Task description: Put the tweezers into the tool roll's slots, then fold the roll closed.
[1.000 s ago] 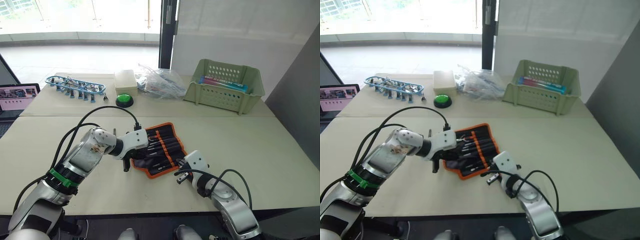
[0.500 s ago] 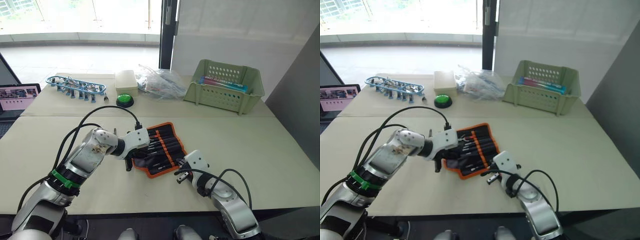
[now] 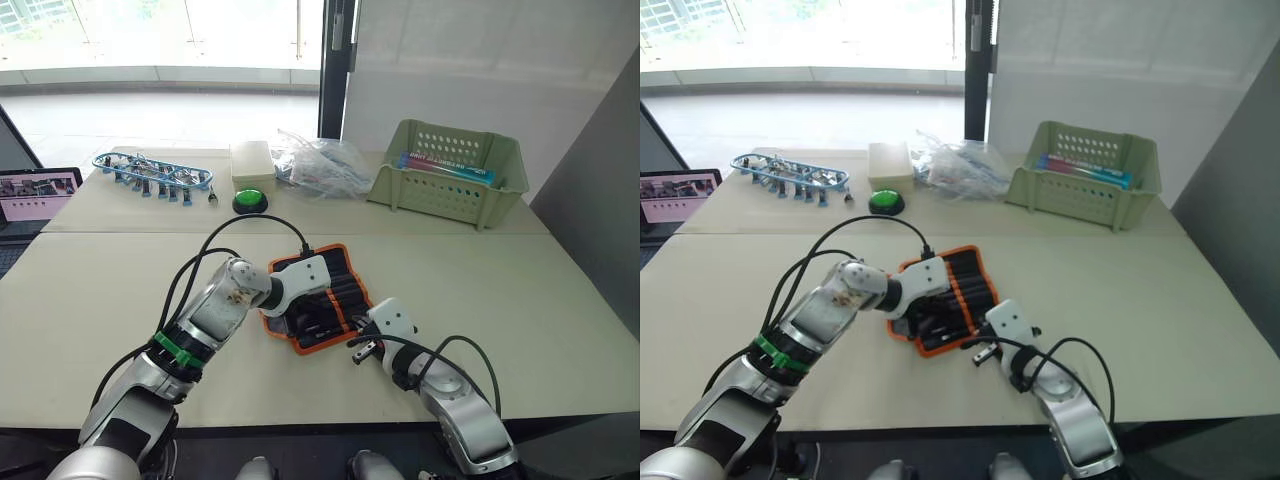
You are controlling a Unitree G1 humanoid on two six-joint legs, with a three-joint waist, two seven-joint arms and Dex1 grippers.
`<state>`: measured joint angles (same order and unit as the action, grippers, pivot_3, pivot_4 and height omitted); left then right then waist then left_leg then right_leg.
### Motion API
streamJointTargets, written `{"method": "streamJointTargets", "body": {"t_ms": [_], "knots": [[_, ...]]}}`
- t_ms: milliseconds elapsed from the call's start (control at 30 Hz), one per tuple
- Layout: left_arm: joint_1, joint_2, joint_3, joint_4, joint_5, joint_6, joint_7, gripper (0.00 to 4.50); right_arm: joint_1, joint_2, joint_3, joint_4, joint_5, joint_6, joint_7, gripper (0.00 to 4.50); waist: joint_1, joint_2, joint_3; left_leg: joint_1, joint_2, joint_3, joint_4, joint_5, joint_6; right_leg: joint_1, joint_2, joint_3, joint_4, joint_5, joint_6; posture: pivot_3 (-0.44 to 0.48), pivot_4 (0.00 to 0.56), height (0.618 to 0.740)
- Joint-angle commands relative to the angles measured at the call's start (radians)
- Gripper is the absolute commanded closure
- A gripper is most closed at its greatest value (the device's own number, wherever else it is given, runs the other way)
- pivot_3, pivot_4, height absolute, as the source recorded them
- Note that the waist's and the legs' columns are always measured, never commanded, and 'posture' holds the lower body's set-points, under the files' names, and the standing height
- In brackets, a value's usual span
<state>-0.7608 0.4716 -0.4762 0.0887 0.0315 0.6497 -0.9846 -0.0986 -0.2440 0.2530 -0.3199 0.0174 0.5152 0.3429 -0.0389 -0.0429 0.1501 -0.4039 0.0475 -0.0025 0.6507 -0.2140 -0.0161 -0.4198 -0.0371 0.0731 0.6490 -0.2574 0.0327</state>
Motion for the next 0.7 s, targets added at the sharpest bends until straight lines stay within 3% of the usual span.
{"method": "streamJointTargets", "body": {"t_ms": [33, 100, 300, 533, 567, 700], "knots": [[-0.027, -0.030, -0.002, 0.023, 0.014, -0.053, 0.013, 4.49, 0.008, 0.004, 0.022, 0.024, -0.005, 0.024, 0.006, 4.50, 0.000, 0.000, 0.000, 0.000, 0.000, 0.000, 0.000, 0.000, 0.000, 0.000, 0.000, 0.000, 0.000, 0.000, 0.000, 0.000, 0.150, 0.738], [-0.028, -0.037, 0.011, 0.029, 0.013, -0.055, 0.018, 4.49, 0.008, 0.003, 0.022, 0.024, -0.005, 0.025, 0.007, 4.50, 0.001, 0.000, 0.000, 0.000, 0.000, 0.000, 0.001, 0.000, 0.000, 0.000, 0.000, 0.000, 0.000, 0.000, 0.000, 0.000, 0.150, 0.738], [-0.009, 0.003, 0.105, -0.078, -0.045, -0.016, 0.003, 2.55, 0.008, 0.004, 0.025, 0.028, -0.005, 0.023, 0.007, 4.50, -0.005, 0.000, 0.000, -0.001, 0.000, 0.000, 0.001, 0.000, 0.000, -0.001, 0.000, 0.000, 0.000, 0.000, 0.000, 0.000, 0.150, 0.738], [0.164, 0.203, 0.377, -0.376, -0.208, 0.164, -0.025, 0.22, 0.001, -0.001, 0.022, 0.045, -0.004, 0.014, 0.017, 4.50, -0.013, 0.001, 0.000, 0.000, 0.001, 0.000, -0.001, 0.000, 0.000, -0.001, 0.001, 0.001, 0.001, 0.000, 0.000, 0.000, 0.150, 0.738], [0.202, 0.228, 0.421, -0.406, -0.229, 0.188, -0.018, 0.03, 0.000, -0.002, 0.022, 0.047, -0.004, 0.013, 0.019, 4.50, -0.015, 0.001, 0.000, 0.001, 0.002, 0.000, -0.001, 0.000, 0.000, -0.001, 0.001, 0.001, 0.000, 0.000, 0.000, 0.000, 0.150, 0.738], [0.450, 0.302, 0.637, -0.509, -0.260, 0.211, 0.037, 0.03, -0.001, -0.008, 0.023, 0.055, -0.003, 0.005, 0.031, 4.50, -0.008, 0.001, 0.000, 0.002, 0.002, 0.000, -0.001, 0.000, 0.000, 0.000, 0.001, 0.001, 0.000, 0.000, 0.000, 0.000, 0.150, 0.738]]}}
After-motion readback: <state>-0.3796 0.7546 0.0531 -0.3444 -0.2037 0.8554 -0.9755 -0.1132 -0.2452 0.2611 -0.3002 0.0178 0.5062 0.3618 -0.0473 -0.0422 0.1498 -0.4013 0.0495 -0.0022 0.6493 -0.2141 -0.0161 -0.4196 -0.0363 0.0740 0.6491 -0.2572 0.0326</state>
